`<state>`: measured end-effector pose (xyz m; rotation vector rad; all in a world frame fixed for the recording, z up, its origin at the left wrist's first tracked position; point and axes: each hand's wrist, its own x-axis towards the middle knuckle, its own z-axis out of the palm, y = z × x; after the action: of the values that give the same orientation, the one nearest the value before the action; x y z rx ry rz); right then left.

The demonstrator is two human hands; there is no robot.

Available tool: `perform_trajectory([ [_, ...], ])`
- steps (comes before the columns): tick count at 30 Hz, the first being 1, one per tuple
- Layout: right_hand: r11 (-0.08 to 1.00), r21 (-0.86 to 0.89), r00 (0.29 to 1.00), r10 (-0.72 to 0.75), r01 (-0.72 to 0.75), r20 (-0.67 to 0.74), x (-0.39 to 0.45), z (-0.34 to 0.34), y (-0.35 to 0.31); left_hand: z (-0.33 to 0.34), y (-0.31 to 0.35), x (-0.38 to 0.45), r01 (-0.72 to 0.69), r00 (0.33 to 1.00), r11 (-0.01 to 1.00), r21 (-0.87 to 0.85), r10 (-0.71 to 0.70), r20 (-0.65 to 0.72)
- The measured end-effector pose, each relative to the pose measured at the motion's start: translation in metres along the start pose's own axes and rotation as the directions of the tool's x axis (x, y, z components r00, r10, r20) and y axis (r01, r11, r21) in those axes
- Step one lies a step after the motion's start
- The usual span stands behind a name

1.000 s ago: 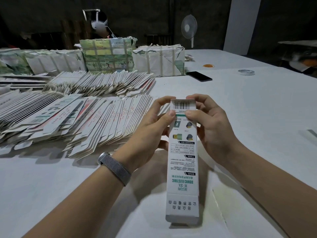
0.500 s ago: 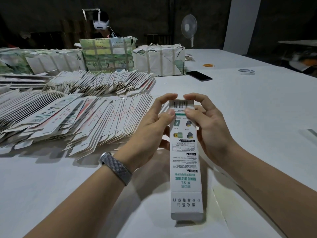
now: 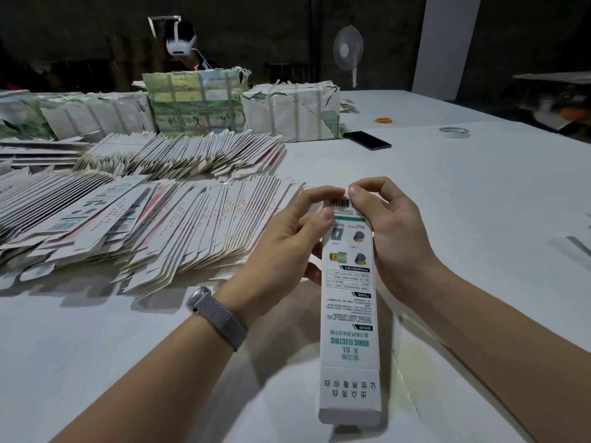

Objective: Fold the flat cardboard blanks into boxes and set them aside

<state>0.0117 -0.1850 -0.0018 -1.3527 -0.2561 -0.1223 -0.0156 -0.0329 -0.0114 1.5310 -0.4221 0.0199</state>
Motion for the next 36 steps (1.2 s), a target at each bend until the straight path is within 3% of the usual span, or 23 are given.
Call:
perform_trajectory([
  [16, 1.0, -0.012, 0.999, 0.021, -0.02, 0.05, 0.0, -0.003, -0.006, -0.001, 0.0, -0.002, 0.049, 0.998, 0.999, -0.024, -0.048, 0.048],
  [23, 0.995, -0.02, 0.992, 0.103, -0.102, 0.077, 0.0, -0.003, -0.009, 0.001, 0.003, -0.003, 0.12, 0.993, 0.993, -0.021, -0.12, 0.023],
  [36, 1.0, 0.001, 1.0, 0.026, -0.026, -0.006, 0.003, -0.004, -0.007, -0.002, -0.004, 0.0, 0.122, 0.989, 0.993, 0.009, -0.122, 0.089],
])
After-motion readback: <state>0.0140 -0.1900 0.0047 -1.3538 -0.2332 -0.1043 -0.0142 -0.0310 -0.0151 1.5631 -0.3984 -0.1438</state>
